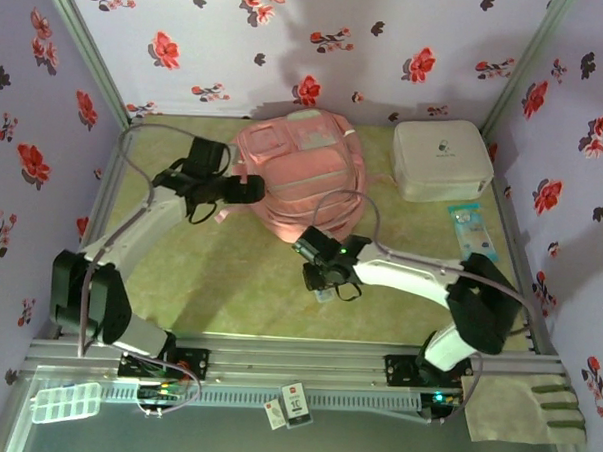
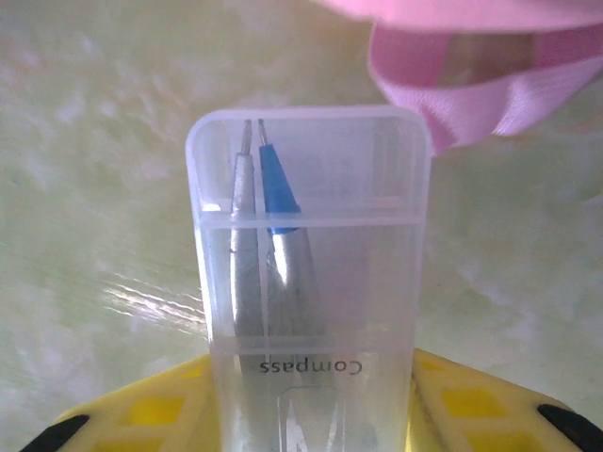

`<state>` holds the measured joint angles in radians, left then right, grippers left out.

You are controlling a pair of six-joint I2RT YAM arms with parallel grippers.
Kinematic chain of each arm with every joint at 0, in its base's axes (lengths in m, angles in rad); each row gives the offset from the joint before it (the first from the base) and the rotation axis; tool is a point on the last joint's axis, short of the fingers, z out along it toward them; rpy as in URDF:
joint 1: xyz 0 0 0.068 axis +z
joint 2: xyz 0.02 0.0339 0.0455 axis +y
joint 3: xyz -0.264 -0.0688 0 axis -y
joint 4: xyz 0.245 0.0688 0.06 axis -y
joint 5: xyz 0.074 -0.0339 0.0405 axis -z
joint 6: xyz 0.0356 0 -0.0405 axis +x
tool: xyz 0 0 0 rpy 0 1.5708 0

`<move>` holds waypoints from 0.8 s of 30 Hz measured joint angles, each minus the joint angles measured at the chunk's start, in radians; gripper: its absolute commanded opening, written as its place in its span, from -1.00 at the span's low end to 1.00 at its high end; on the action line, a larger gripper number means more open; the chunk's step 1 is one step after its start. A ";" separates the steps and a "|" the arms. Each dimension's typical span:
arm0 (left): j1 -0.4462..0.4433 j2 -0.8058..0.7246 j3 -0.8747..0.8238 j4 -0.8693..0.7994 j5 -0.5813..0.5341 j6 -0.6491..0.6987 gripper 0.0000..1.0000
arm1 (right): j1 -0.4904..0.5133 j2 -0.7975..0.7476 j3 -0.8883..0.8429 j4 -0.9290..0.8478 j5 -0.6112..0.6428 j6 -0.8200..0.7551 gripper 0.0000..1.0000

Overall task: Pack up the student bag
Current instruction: Pick up the loose stationery from the bottom-center of the table, then open the student bag at the top-center of the table.

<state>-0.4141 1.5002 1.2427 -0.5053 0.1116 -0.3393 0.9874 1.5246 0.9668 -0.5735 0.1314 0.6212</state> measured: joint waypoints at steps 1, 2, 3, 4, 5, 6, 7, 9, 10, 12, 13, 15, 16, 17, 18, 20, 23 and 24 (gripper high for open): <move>-0.024 0.023 0.025 0.000 -0.003 0.020 0.99 | -0.008 -0.027 -0.016 0.013 0.004 0.005 -0.18; -0.053 0.047 0.052 -0.004 -0.010 0.047 0.99 | -0.019 -0.055 -0.033 0.032 0.008 0.009 -0.18; -0.082 0.070 0.076 -0.006 -0.019 0.077 0.98 | -0.035 -0.080 -0.051 0.049 0.013 0.012 -0.17; -0.104 0.087 0.095 -0.008 -0.026 0.101 0.97 | -0.051 -0.100 -0.066 0.059 0.017 0.015 -0.17; -0.133 0.110 0.120 -0.012 -0.039 0.142 0.95 | -0.074 -0.120 -0.082 0.069 0.021 0.017 -0.16; -0.161 0.134 0.144 -0.019 -0.050 0.183 0.91 | -0.098 -0.136 -0.096 0.079 0.023 0.018 -0.16; -0.180 0.153 0.163 -0.021 -0.060 0.214 0.85 | -0.117 -0.147 -0.105 0.084 0.023 0.018 -0.16; -0.227 0.207 0.214 -0.040 -0.083 0.319 0.74 | -0.173 -0.169 -0.128 0.100 0.017 0.018 -0.14; -0.242 0.232 0.238 -0.049 -0.093 0.358 0.70 | -0.194 -0.176 -0.137 0.106 0.010 0.018 -0.13; -0.273 0.308 0.311 -0.085 -0.124 0.452 0.61 | -0.248 -0.190 -0.156 0.114 -0.013 0.018 -0.13; -0.282 0.341 0.343 -0.100 -0.135 0.486 0.59 | -0.266 -0.195 -0.162 0.120 -0.024 0.018 -0.13; -0.294 0.417 0.414 -0.134 -0.159 0.558 0.52 | -0.303 -0.210 -0.177 0.132 -0.045 0.018 -0.13; -0.297 0.446 0.439 -0.149 -0.167 0.586 0.49 | -0.313 -0.216 -0.181 0.136 -0.054 0.018 -0.13; -0.299 0.476 0.463 -0.164 -0.178 0.614 0.43 | -0.325 -0.224 -0.186 0.139 -0.064 0.018 -0.13; -0.300 0.502 0.485 -0.178 -0.190 0.638 0.33 | -0.336 -0.230 -0.190 0.145 -0.076 0.018 -0.13; -0.301 0.549 0.526 -0.203 -0.216 0.675 0.13 | -0.349 -0.237 -0.193 0.153 -0.091 0.018 -0.13; -0.304 0.610 0.601 -0.240 -0.275 0.701 -0.07 | -0.361 -0.237 -0.197 0.161 -0.110 0.018 -0.13; -0.307 0.626 0.625 -0.249 -0.294 0.707 -0.14 | -0.362 -0.237 -0.198 0.162 -0.113 0.018 -0.13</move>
<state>-0.7208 2.1265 1.8679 -0.7547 -0.1829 0.3676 0.6250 1.2873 0.7692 -0.4114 0.0181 0.6392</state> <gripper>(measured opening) 0.478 0.439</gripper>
